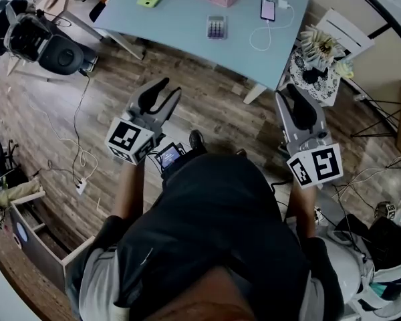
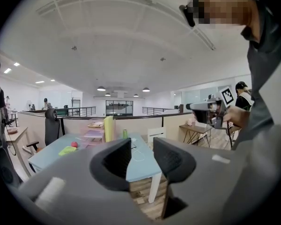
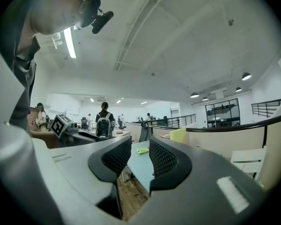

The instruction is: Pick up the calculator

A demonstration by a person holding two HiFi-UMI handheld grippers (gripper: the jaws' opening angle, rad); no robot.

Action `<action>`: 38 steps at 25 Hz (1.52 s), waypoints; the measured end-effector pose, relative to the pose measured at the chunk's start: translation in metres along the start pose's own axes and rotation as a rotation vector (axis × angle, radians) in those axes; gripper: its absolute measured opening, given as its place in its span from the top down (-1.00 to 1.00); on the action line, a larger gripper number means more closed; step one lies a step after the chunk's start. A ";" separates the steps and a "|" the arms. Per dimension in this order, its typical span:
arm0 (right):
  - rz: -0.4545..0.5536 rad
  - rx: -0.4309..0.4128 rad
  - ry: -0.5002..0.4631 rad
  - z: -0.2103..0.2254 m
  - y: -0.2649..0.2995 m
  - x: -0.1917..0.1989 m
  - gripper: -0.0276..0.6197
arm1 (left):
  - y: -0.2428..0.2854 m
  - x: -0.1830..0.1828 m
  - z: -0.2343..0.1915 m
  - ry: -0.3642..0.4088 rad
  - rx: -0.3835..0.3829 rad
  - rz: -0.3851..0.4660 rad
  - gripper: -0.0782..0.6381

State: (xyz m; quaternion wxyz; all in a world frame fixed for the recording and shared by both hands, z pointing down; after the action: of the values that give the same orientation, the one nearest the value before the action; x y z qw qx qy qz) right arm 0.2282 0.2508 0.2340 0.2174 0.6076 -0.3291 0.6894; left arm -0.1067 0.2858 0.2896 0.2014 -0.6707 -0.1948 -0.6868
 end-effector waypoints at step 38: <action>-0.084 0.031 -0.062 -0.079 0.176 0.033 0.55 | -0.029 0.029 -0.183 -0.074 0.055 0.067 0.28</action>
State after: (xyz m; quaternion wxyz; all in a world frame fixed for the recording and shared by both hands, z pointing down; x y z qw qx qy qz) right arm 0.0446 0.1831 0.2292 0.2261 0.6453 -0.2991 0.6655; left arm -0.2776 0.2114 0.3147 0.2352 -0.6960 -0.1983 -0.6488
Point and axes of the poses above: the fingertips, and each gripper's own axes: y forward along the fingers, z to its right, x out of its underside, the point moved 8 cm from there along -y, backward along the fingers, and after that the axes turned 12 degrees about z, right-handed, at the moved point
